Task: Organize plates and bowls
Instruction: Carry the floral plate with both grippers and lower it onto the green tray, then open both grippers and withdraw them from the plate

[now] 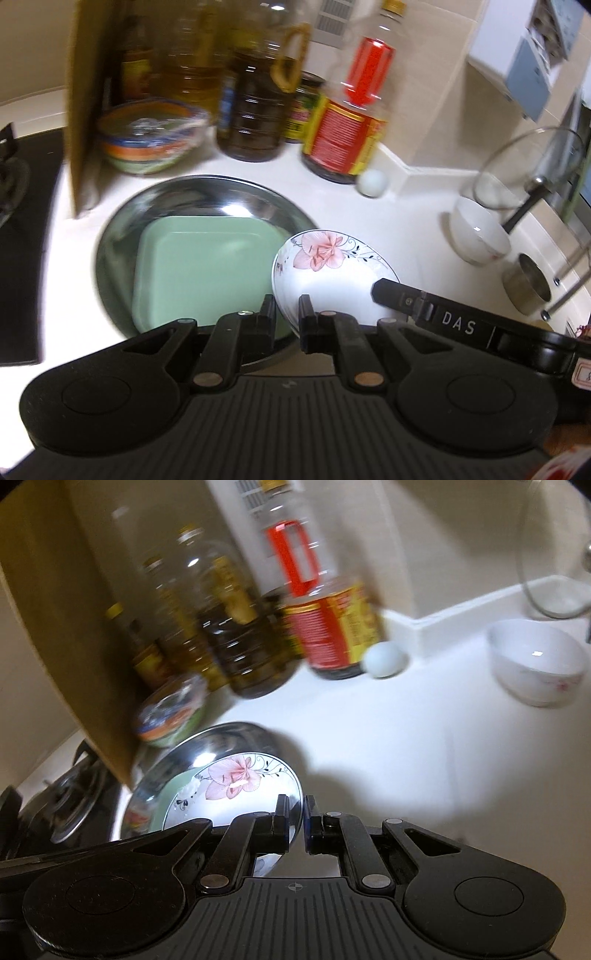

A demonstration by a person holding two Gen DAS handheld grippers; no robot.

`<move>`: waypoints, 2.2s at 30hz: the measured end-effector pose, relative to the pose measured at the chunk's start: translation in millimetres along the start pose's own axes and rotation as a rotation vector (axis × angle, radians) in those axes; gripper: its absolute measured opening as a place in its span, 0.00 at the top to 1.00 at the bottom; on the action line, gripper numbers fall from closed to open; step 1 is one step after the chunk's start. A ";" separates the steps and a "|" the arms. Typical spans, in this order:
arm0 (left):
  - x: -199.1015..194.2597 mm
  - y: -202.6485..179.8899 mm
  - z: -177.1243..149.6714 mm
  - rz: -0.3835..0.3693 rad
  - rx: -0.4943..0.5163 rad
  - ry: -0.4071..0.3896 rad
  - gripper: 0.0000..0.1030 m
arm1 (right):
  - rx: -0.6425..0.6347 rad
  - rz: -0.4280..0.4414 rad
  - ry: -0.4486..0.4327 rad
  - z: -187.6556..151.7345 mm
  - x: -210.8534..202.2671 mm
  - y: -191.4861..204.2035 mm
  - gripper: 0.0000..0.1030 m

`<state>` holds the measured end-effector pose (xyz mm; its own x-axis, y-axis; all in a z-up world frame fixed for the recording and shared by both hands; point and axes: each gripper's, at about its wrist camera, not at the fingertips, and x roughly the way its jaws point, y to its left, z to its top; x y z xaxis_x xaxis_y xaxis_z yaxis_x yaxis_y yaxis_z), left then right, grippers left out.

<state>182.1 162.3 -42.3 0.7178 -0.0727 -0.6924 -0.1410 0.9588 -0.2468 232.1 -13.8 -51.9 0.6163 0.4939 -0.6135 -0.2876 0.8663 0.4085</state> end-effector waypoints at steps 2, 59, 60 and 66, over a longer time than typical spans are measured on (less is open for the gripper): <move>-1.9 8.6 0.7 0.020 -0.014 -0.005 0.90 | -0.016 0.020 0.011 0.0 6.5 8.4 0.92; 1.7 63.7 22.3 0.092 -0.016 -0.007 0.80 | -0.073 0.070 0.073 10.9 55.3 43.9 0.48; -2.4 61.1 20.8 0.093 -0.011 -0.012 0.80 | -0.074 0.077 0.070 9.7 50.1 43.1 0.47; -23.7 46.2 6.4 0.094 0.002 -0.028 0.75 | -0.063 0.104 0.076 1.2 21.3 34.4 0.37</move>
<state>162.9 210.0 -33.0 0.7204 0.0254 -0.6931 -0.2073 0.9615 -0.1802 236.2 26.4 -50.1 0.5243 0.5831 -0.6205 -0.3935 0.8122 0.4308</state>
